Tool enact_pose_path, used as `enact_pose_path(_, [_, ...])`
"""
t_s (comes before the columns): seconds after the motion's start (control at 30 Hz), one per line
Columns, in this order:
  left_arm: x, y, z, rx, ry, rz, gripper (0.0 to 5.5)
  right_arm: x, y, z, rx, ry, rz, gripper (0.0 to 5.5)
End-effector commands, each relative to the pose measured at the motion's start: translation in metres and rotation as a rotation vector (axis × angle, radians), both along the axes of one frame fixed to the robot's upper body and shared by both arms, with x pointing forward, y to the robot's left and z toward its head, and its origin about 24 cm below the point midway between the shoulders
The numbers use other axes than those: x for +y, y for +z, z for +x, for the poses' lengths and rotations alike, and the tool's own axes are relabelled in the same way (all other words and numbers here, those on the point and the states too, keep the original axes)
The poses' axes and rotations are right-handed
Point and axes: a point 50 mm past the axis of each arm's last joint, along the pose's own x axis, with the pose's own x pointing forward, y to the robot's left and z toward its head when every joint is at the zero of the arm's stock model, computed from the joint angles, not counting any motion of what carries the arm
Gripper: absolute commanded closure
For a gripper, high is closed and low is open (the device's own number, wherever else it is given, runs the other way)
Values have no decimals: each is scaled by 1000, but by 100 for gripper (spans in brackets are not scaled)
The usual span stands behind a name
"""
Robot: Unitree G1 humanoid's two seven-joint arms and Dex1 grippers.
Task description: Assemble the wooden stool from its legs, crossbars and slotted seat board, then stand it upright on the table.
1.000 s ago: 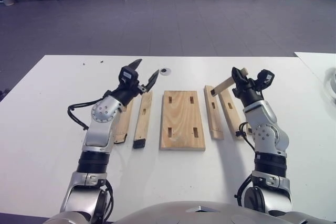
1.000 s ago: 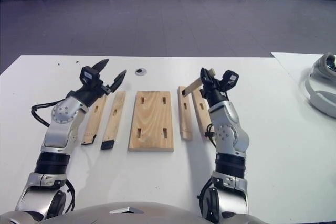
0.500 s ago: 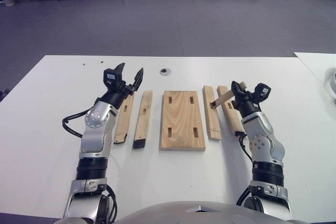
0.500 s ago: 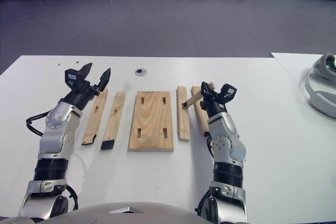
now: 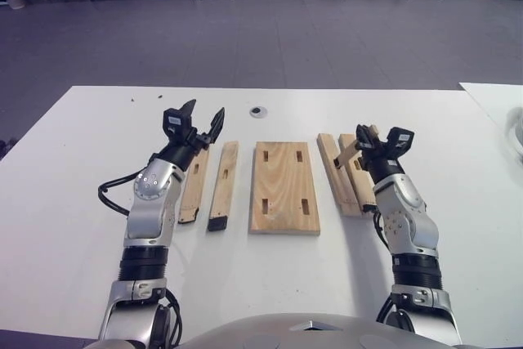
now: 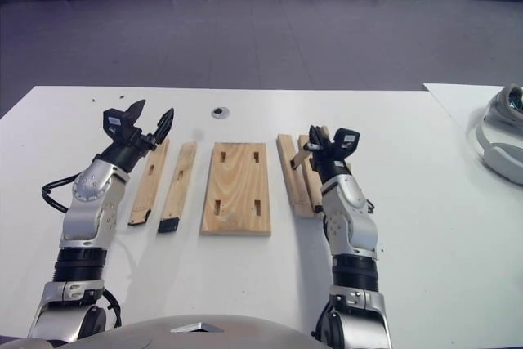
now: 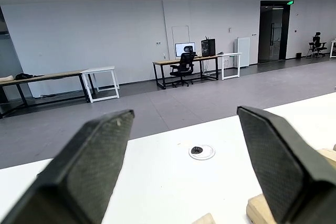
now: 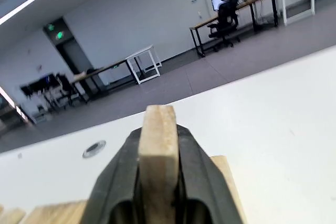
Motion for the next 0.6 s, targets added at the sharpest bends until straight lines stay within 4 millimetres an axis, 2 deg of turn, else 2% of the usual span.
enact_pose_path(0.03, [2,3,-2,-21,17,39,188,8,-56,-26,281,138,-189,510])
enact_pose_path(0.13, [2,5,-1,-32,17,57,188,4,-78,-38,359,162,-276,510])
enact_pose_path(0.23, [-1,1,-3,-21,13,56,188,1,-84,-42,362,159,-304,510])
enact_pose_path(0.27, [-2,0,-3,-17,11,56,188,2,-81,-41,338,153,-294,510])
enact_pose_path(0.4, [0,1,-2,-15,13,61,188,11,-46,-24,162,141,-224,510])
enact_pose_path(0.43, [0,1,-2,-18,15,60,188,15,-41,-22,139,148,-221,469])
enact_pose_path(0.47, [-1,2,-2,-21,16,58,188,18,-37,-21,126,152,-216,464])
enact_pose_path(0.6, [0,2,-1,-26,20,56,188,23,-28,-18,124,184,-240,388])
